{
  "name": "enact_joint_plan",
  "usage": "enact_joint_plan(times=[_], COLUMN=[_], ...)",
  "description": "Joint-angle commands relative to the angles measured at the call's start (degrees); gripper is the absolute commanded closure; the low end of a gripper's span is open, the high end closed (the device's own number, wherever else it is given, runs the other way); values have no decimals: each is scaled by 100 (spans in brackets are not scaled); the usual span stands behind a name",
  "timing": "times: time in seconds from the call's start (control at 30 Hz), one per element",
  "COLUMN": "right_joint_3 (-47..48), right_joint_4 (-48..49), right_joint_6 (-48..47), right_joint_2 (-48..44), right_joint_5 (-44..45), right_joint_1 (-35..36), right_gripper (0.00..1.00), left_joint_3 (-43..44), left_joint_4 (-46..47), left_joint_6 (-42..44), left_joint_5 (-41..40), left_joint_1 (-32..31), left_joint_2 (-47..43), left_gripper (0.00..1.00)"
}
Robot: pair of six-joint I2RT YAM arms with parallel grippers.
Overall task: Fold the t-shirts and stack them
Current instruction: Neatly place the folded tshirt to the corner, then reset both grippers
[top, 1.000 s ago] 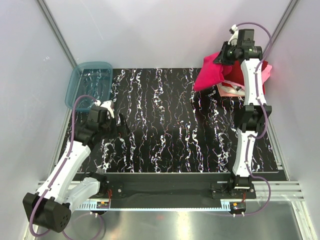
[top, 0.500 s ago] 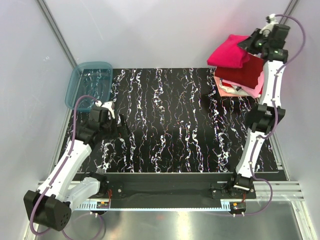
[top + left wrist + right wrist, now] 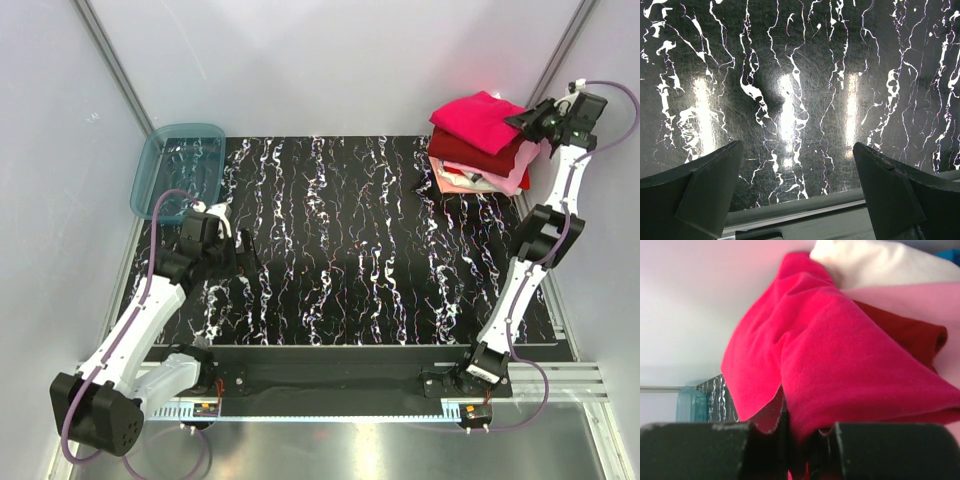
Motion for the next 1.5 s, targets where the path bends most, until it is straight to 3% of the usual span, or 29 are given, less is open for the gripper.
enact_joint_plan(times=[0.0, 0.1, 0.23, 0.33, 0.37, 0.6, 0.87, 1.0, 1.17, 1.27, 1.47], right_joint_3=[-29, -205, -783, -1355, -1513, -2095, -2657, -3261, -4430, -6105, -8209], right_joint_4=[32, -170, -294, 73, 224, 410, -91, -153, 153, 846, 1464], right_joint_6=[313, 418, 742, 1208, 1374, 1605, 1517, 1280, 1077, 982, 604], right_joint_2=[-43, -165, -394, -587, -649, -1588, -3082, -4187, -5437, -6665, -7934], right_joint_5=[-63, 271, 649, 449, 317, 333, 957, 1220, 1608, 2116, 2838], right_joint_1=[-276, -610, -1084, -1462, -1559, -1498, -1411, -1033, 255, 1291, 3096], right_gripper=[89, 79, 47, 31, 19, 3, 0, 0, 0, 0, 0], left_joint_3=[17, 9, 8, 9, 9, 0, -9, -27, -18, -9, -9], left_joint_4=[222, 222, 231, 240, 249, 257, 284, 301, 284, 258, 275], left_joint_6=[60, 60, 60, 60, 68, 68, 68, 68, 51, 59, 51], left_joint_5=[47, 21, 47, 47, 56, 47, 65, 65, -5, -75, -146], left_joint_1=[-5, -14, -14, -23, -23, -23, -23, -23, -23, -23, -23], left_joint_2=[31, -13, -48, -84, -101, -241, -417, -514, -549, -611, -734], left_gripper=[1, 1, 1, 1, 1, 1, 1, 1, 1, 1, 1])
